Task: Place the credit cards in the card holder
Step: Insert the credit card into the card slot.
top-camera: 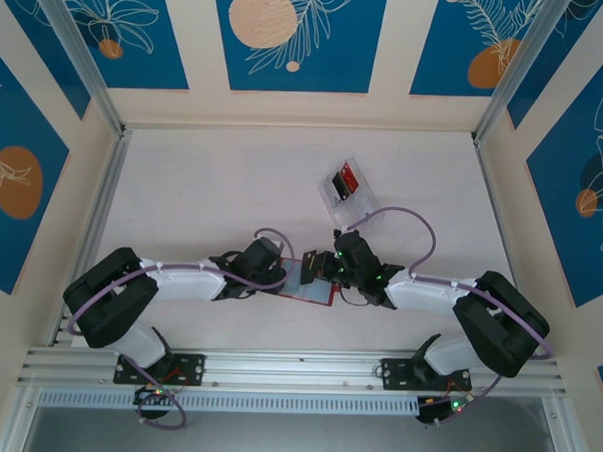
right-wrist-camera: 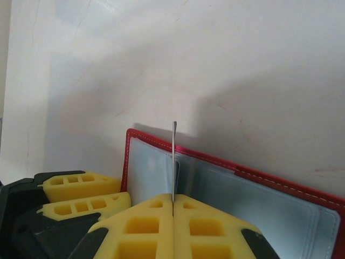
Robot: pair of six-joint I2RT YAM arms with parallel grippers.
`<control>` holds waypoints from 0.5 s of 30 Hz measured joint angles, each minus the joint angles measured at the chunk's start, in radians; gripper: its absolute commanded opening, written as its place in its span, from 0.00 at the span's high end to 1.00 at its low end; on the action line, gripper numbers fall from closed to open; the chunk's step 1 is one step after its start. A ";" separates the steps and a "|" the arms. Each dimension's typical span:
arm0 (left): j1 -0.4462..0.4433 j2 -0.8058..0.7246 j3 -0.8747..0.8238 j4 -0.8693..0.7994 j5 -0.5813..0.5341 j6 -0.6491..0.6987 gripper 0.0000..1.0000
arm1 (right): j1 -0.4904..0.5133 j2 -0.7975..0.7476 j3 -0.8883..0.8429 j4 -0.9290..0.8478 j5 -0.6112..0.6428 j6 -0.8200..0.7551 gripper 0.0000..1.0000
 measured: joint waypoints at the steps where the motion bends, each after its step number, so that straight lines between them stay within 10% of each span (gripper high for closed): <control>1: 0.000 0.000 0.000 0.000 0.000 0.000 0.76 | 0.000 0.000 0.000 0.001 -0.001 0.004 1.00; 15: 0.000 0.000 0.000 0.000 0.000 0.000 0.76 | -0.008 0.023 -0.013 0.044 -0.038 0.048 1.00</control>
